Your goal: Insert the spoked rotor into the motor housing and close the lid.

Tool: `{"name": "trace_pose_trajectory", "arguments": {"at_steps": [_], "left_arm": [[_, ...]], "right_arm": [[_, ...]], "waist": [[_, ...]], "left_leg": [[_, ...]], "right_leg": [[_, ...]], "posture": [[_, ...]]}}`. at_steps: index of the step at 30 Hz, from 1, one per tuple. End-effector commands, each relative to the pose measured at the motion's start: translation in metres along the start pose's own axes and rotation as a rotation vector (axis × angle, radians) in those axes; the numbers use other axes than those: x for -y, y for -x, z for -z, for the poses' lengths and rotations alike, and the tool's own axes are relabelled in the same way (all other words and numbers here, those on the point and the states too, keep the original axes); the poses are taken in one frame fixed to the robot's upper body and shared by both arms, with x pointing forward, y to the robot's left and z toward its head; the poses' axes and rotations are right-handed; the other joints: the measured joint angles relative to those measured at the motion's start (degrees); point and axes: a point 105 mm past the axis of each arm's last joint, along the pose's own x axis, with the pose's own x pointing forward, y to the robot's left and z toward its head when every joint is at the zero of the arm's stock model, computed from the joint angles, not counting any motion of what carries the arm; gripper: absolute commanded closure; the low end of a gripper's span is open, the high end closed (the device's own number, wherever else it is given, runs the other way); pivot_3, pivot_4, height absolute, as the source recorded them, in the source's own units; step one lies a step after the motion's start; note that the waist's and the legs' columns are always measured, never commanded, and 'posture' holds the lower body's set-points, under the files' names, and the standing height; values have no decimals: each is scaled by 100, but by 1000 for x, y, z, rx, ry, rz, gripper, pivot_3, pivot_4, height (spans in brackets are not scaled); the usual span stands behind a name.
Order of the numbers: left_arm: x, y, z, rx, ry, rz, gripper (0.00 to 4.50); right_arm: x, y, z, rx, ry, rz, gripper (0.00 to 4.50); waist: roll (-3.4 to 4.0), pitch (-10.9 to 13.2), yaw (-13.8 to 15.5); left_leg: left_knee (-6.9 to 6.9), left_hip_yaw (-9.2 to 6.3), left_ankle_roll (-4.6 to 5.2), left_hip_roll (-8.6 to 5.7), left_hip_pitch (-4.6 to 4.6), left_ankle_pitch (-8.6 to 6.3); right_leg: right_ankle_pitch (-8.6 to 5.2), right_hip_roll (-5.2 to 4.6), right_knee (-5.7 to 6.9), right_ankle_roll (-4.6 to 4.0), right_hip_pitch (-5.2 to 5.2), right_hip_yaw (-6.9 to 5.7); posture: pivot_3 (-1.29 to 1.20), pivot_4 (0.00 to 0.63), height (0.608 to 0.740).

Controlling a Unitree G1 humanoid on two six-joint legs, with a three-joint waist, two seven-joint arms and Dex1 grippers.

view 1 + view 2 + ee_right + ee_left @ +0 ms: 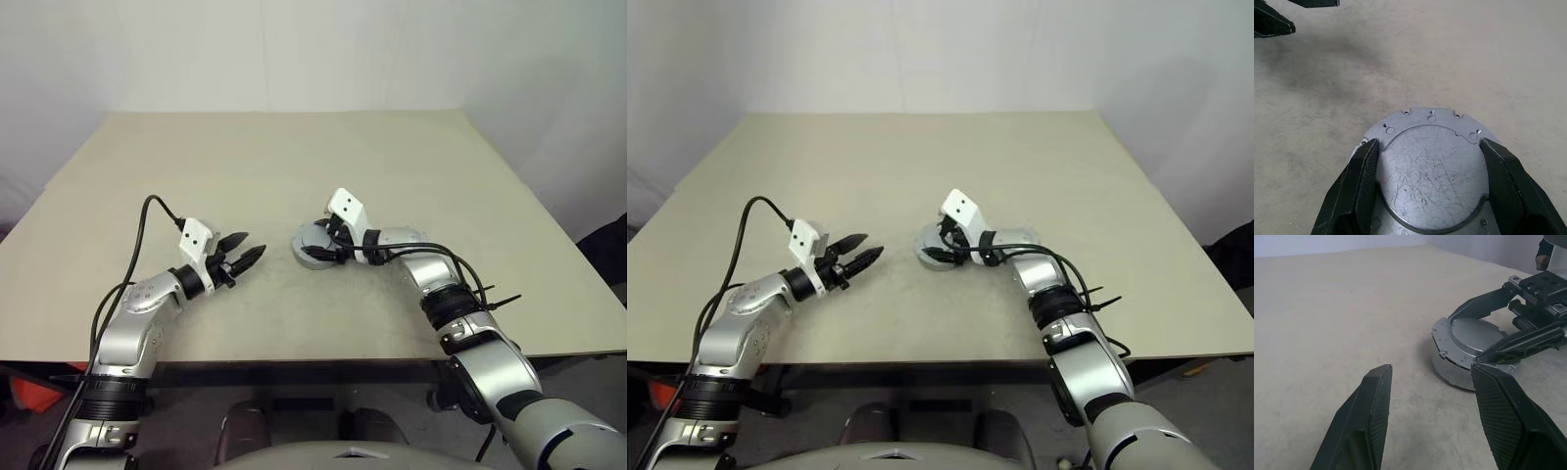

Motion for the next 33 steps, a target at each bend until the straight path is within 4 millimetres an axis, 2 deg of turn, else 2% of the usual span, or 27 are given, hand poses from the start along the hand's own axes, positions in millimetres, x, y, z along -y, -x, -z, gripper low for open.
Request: {"name": "trace_pose_trajectory", "arguments": {"at_steps": [1, 8, 11, 17, 25, 33], "left_arm": [[6, -2, -18, 64, -45, 27, 1782], [8, -1, -16, 59, -43, 29, 1782], [8, -1, -15, 58, -43, 26, 1782], [9, -2, -15, 60, -44, 23, 1782], [11, -2, -14, 59, -43, 20, 1782], [10, -2, -13, 55, -44, 14, 1782]], "right_arm": [[2, 5, 13, -65, -56, -14, 1367], [6, 6, -15, 41, -118, -26, 1367], [8, 7, -21, 55, -118, -17, 1367], [11, 5, -10, 1, -76, 20, 1367], [11, 4, -9, -2, -67, 28, 1367], [2, 1, 2, -44, -55, -8, 1367]], "waist": [[0, 0, 4], [0, 0, 6], [1, 1, 5], [1, 1, 4], [1, 1, 2], [1, 1, -1]], "left_leg": [[0, 0, 0, 0, -1, 0], [0, 0, 1, 1, -12, -1], [0, 0, 1, 2, -12, 0], [1, 0, 0, 2, -12, 0], [2, 0, -3, 3, -10, 2], [2, 0, -3, 3, -9, 2]], "right_leg": [[0, 0, 0, 0, 1, 0], [0, 1, -3, 0, -7, 0], [0, 2, -2, 0, -11, 0], [0, 1, -1, 0, -11, -1], [1, 2, 4, -1, -11, 0], [1, 2, 5, -1, -11, 0]], "posture": [[0, 0, 740], [0, 0, 740], [0, 0, 740], [0, 0, 740], [0, 0, 740], [0, 0, 740]]}}
